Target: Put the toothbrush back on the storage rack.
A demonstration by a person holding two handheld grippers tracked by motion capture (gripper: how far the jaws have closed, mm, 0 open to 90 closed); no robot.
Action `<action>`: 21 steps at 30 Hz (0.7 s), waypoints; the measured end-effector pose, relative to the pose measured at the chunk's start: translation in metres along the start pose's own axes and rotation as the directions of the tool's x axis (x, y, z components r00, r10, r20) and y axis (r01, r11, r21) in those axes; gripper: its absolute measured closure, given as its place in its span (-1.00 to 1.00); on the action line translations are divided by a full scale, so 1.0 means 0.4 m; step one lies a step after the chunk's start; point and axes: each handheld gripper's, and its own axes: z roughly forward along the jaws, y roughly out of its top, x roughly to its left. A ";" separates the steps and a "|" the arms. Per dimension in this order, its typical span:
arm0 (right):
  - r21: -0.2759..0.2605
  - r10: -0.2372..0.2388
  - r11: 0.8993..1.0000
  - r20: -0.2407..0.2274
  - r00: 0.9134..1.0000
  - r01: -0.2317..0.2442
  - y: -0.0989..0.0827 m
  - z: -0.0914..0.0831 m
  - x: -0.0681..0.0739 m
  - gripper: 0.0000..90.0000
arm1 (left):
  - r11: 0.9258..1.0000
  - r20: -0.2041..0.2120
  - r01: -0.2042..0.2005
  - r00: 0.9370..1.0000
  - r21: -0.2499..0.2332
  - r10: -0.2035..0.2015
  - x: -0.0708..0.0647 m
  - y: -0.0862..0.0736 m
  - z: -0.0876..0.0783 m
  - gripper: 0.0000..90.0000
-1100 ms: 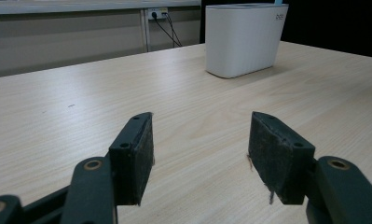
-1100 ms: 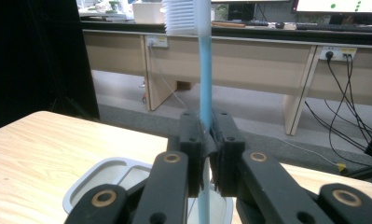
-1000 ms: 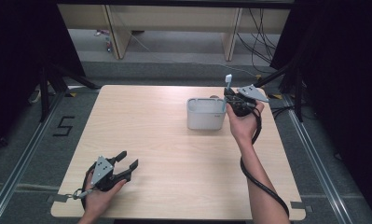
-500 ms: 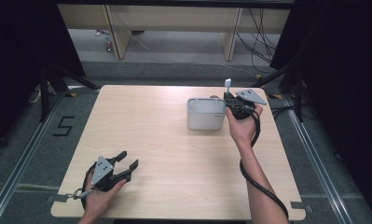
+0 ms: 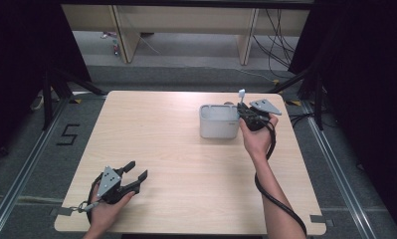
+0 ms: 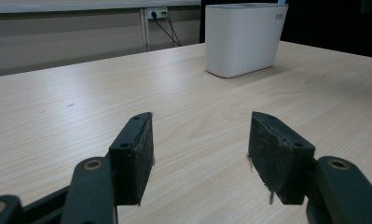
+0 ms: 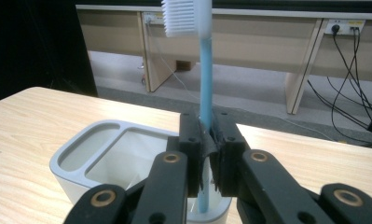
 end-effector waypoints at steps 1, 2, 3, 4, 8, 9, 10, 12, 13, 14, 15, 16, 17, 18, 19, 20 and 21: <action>0.000 0.000 1.000 0.000 1.000 0.000 0.000 0.000 0.000 0.87 | 1.000 0.000 -0.002 1.000 0.001 0.002 0.000 0.000 0.000 -0.11; 0.006 -0.023 1.000 -0.004 1.000 0.023 -0.001 0.002 -0.004 0.87 | 1.000 0.000 -0.002 1.000 0.001 0.002 0.000 0.000 0.000 -0.11; 0.009 -0.014 1.000 -0.006 1.000 0.014 -0.003 0.004 -0.003 0.87 | 1.000 0.000 -0.003 1.000 0.000 0.003 0.000 0.000 0.000 -0.11; 0.006 -0.009 1.000 -0.001 1.000 0.009 -0.006 0.005 -0.002 0.87 | 1.000 0.000 -0.003 1.000 0.000 0.003 0.000 0.000 0.000 -0.11; 0.012 -0.028 1.000 0.002 1.000 0.028 -0.012 0.010 -0.008 0.87 | 1.000 0.011 -0.001 1.000 -0.022 0.001 0.002 -0.002 0.004 -0.11; 0.018 -0.006 1.000 -0.002 1.000 0.006 -0.014 0.010 -0.005 0.87 | 1.000 0.010 0.000 1.000 -0.019 0.000 0.002 -0.001 0.004 -0.11; 0.017 -0.004 1.000 0.003 1.000 0.004 -0.017 0.011 -0.004 0.87 | 1.000 0.001 0.000 1.000 -0.003 0.000 0.000 0.000 0.000 -0.11; 0.016 -0.014 1.000 0.003 1.000 0.014 -0.021 0.015 -0.009 0.87 | 1.000 0.001 -0.001 1.000 0.000 0.001 0.000 0.000 0.000 -0.11; 0.020 -0.017 1.000 0.001 1.000 0.017 -0.021 0.015 -0.010 0.87 | 1.000 0.012 -0.003 1.000 -0.022 0.003 0.002 -0.001 0.004 -0.11; 0.020 -0.017 1.000 0.001 1.000 0.017 -0.021 0.015 -0.010 0.87 | 1.000 0.012 -0.003 1.000 -0.022 0.003 0.002 -0.001 0.004 -0.11; 0.020 -0.013 1.000 0.004 1.000 0.013 -0.023 0.016 -0.010 0.87 | 1.000 0.013 -0.004 1.000 -0.022 0.004 0.003 -0.001 0.005 -0.11; 0.020 -0.013 1.000 0.004 1.000 0.013 -0.023 0.016 -0.010 0.87 | 1.000 0.013 -0.004 1.000 -0.022 0.004 0.003 -0.001 0.005 -0.11; 0.029 -0.011 1.000 0.000 1.000 0.011 -0.025 0.017 -0.010 0.87 | 1.000 0.002 -0.001 1.000 -0.001 0.001 0.000 0.000 0.000 -0.11; 0.031 -0.002 1.000 0.001 1.000 0.002 -0.026 0.017 -0.008 0.87 | 1.000 0.001 -0.001 1.000 0.000 0.001 0.000 0.000 0.000 -0.11; 0.031 -0.002 1.000 0.001 1.000 0.002 -0.026 0.017 -0.008 0.87 | 1.000 0.001 -0.001 1.000 0.000 0.001 0.000 0.000 0.000 -0.11; 0.032 0.002 1.000 0.003 1.000 -0.002 -0.028 0.018 -0.006 0.87 | 1.000 0.002 -0.002 1.000 0.000 0.002 0.000 0.000 0.000 -0.11; 0.028 -0.003 1.000 0.008 1.000 0.003 -0.029 0.020 -0.006 0.87 | 1.000 0.007 -0.002 1.000 -0.013 0.002 0.002 -0.001 0.003 -0.11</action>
